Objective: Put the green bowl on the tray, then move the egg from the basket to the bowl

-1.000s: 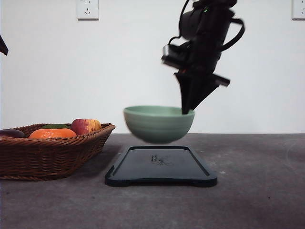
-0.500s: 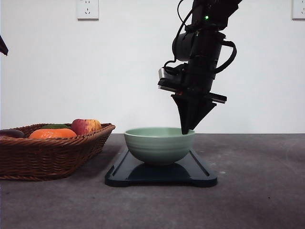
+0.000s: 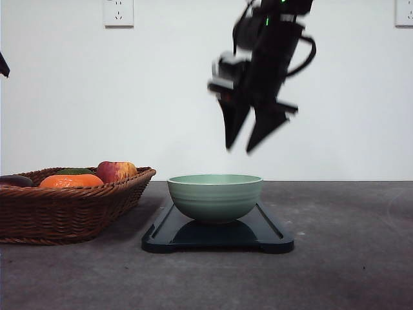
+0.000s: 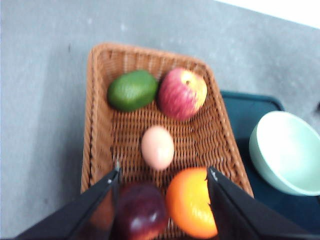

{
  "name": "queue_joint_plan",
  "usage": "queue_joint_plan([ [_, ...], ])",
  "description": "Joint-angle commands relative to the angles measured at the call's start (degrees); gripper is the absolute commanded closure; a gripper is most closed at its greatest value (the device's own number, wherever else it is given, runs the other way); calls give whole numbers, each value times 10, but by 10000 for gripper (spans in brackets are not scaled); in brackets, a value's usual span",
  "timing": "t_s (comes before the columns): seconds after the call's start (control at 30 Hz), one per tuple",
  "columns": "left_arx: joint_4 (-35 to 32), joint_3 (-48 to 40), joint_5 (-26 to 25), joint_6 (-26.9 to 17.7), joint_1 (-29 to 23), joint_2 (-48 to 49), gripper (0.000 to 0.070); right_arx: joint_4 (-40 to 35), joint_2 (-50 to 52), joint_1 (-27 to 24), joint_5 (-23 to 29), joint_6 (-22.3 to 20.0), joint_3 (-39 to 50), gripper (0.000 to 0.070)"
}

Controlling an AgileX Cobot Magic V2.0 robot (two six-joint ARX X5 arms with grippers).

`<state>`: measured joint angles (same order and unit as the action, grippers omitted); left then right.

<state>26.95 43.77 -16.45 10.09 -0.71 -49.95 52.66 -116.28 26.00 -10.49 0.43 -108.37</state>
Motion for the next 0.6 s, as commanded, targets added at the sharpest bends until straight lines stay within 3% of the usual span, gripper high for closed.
queue_joint_plan([
  [0.0,2,12,-2,0,0,-3,359,-13,16,4,0,5,6,433],
  [0.17,3,12,-2,0,0,-3,359,-73,71,-4,-4,5,96,433],
  [0.57,5,12,-2,0,0,-3,359,-301,295,-14,-13,5,426,434],
])
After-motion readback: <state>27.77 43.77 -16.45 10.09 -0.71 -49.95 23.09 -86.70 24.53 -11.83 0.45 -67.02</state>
